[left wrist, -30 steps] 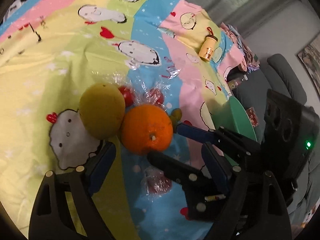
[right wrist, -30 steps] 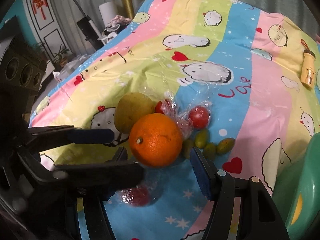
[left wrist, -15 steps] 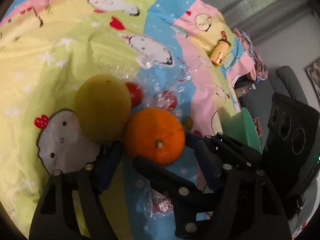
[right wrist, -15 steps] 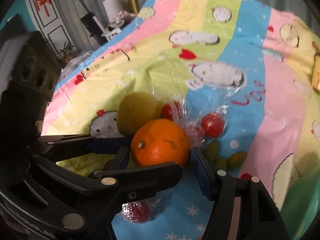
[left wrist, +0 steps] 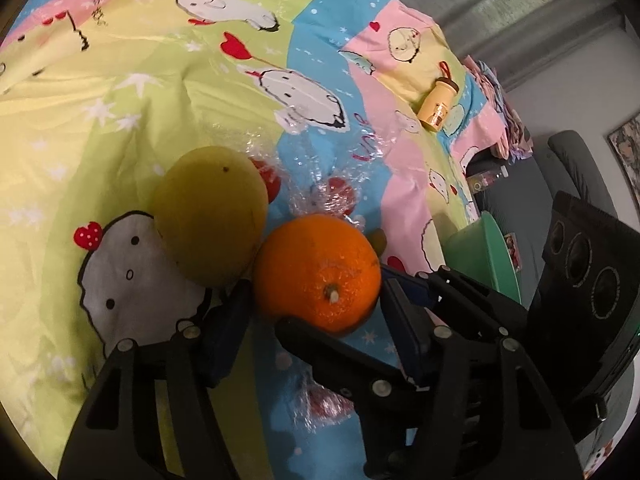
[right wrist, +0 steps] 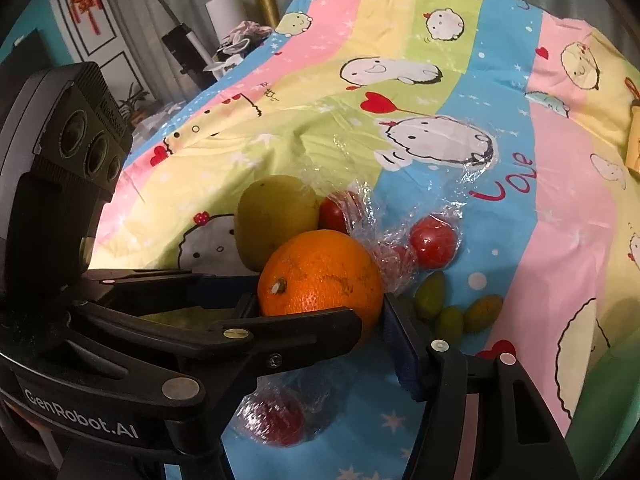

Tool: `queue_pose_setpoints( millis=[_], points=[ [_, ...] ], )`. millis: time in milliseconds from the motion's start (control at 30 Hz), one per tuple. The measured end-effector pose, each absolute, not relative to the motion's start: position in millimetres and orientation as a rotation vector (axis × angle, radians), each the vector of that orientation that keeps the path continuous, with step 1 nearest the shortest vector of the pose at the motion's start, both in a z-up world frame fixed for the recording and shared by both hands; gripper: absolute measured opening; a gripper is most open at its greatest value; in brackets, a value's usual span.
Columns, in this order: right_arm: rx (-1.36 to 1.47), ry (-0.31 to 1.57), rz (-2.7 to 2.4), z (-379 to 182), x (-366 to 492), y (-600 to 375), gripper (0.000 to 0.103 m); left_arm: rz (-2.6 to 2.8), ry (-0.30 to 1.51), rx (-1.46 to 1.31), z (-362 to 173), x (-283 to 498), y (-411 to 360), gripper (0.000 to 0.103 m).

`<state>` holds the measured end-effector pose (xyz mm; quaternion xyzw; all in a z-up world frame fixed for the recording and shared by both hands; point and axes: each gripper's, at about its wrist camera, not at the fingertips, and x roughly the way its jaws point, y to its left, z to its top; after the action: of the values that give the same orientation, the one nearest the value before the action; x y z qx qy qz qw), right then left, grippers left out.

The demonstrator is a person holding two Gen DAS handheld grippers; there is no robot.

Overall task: Organize fruits
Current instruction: 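Grasp the orange with the left tool and lift it, then carry the orange with the left tool over the green bowl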

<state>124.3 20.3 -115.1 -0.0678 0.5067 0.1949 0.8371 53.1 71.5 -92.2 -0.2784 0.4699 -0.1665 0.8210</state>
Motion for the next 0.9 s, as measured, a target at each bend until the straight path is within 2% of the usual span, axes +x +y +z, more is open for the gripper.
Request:
queue_pose_setpoints(
  millis=[900],
  points=[
    [-0.094,0.905,0.3,-50.6,36.0,-20.5,0.062,-0.48,0.924,-0.388,-35.8,5.4,-7.1,0.066]
  ],
)
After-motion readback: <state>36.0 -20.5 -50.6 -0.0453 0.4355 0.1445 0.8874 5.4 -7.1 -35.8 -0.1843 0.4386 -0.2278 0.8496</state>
